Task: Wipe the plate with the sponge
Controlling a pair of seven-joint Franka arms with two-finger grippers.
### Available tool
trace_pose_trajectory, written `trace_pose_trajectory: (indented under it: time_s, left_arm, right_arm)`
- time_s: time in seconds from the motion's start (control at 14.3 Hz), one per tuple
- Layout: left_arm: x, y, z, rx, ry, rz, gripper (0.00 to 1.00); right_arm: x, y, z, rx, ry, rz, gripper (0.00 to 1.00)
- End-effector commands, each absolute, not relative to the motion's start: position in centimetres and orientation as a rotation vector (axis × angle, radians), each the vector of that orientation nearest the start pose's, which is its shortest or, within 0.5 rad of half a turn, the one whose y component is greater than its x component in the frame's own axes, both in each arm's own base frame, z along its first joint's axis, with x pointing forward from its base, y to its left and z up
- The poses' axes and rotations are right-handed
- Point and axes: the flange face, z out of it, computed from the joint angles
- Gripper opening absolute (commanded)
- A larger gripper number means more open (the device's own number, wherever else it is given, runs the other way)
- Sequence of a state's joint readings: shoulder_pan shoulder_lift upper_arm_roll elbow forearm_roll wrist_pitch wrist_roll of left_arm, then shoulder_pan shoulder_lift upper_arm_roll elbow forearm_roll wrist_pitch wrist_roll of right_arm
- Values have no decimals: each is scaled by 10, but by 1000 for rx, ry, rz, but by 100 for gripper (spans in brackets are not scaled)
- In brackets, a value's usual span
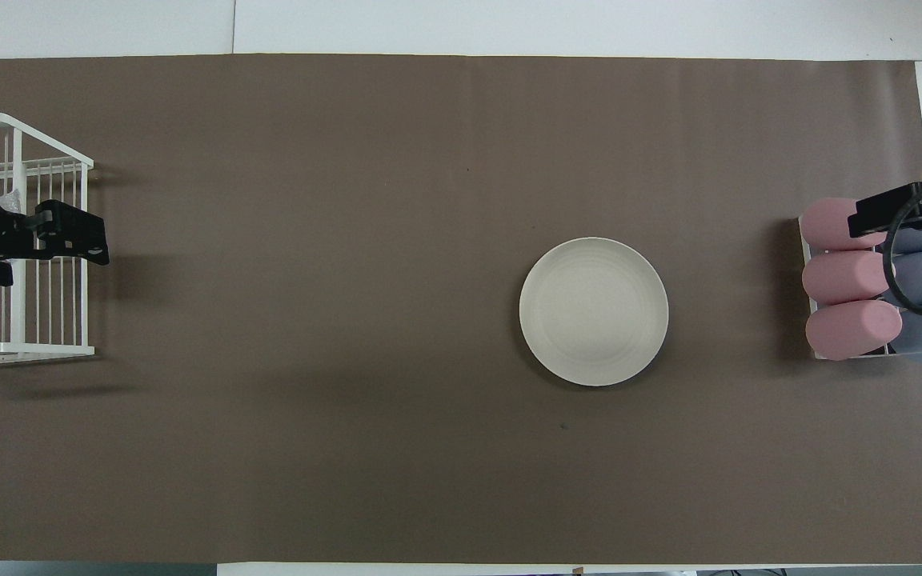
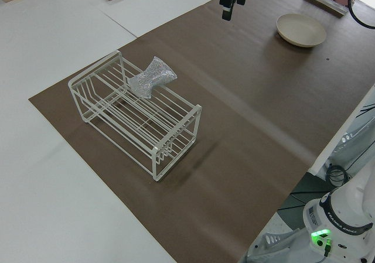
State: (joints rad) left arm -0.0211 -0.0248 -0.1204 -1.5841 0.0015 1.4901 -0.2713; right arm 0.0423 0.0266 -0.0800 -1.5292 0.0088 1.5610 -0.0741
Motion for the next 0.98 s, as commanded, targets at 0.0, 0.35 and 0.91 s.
trace_pose_trajectory:
  time_s: [0.0, 0.35, 0.91]
  left_arm:
    - [527, -72, 623, -3149, -175, 113, 100]
    - [526, -76, 608, -3142, -163, 175, 100]
    - [526, -76, 612, -3177, -173, 177, 100]
  right_arm:
    - [564, -21, 628, -3129, -22, -8, 100]
    - [564, -20, 628, -3129, -24, -8, 100]
    - [564, -18, 629, -3129, -24, -13, 100]
